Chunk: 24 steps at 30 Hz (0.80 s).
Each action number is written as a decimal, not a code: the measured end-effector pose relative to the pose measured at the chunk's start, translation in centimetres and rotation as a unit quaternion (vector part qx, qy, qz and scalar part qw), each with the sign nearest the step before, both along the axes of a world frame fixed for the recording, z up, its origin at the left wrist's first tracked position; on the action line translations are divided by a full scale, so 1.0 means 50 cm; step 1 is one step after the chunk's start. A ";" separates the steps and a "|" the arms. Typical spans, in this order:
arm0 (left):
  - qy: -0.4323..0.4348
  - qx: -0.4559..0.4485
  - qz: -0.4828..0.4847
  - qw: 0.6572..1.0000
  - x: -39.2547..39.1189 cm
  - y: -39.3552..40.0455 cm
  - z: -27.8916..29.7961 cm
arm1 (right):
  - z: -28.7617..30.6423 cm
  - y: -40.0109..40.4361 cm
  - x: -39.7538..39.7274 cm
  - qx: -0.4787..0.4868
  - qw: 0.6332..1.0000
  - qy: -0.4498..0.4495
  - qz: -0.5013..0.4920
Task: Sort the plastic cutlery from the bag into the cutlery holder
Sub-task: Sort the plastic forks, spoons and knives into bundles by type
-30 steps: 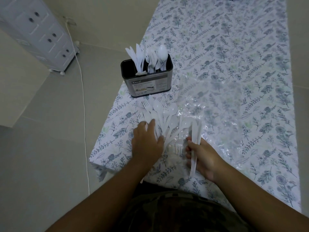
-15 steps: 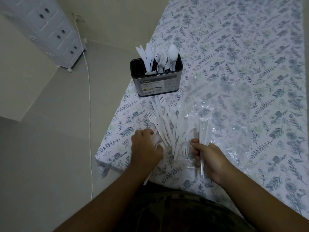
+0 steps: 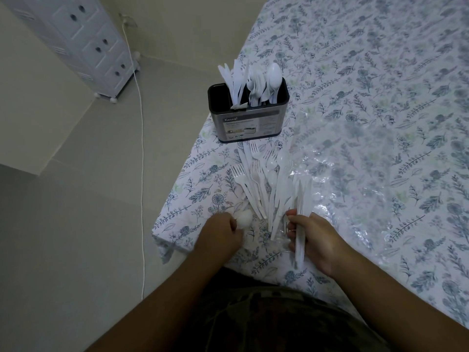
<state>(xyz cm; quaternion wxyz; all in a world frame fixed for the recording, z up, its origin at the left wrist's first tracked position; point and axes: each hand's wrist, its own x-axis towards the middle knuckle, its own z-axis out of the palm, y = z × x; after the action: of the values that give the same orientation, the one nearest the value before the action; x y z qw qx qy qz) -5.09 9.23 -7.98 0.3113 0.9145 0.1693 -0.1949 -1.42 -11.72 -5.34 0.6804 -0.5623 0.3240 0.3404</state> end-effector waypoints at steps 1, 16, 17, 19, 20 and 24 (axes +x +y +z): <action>0.003 -0.003 0.007 1.000 0.004 0.008 0.001 | -0.002 -0.001 -0.001 -0.005 1.000 -0.002 0.002; -0.150 0.030 -0.082 0.985 0.094 -0.040 0.011 | 0.014 0.002 -0.005 -0.028 0.999 -0.016 0.000; -0.139 0.062 -0.110 0.982 0.097 -0.052 0.005 | 0.014 0.001 -0.005 -0.029 0.999 -0.015 -0.002; -0.094 0.089 -0.130 0.983 0.105 -0.067 -0.003 | 0.012 -0.001 -0.007 -0.030 0.999 -0.013 -0.004; -0.080 0.087 -0.140 0.983 0.108 -0.071 -0.007 | 0.011 -0.002 -0.007 -0.032 0.999 -0.012 -0.005; -0.131 0.059 -0.191 0.971 0.106 -0.076 -0.007 | 0.014 -0.009 -0.008 -0.036 0.999 -0.011 -0.006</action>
<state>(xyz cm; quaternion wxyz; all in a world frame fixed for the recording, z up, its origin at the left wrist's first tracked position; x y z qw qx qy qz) 0.19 5.43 -8.34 0.2337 0.9642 -0.0393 -0.1186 -1.84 -12.19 -4.66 0.6653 -0.5886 0.3317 0.3178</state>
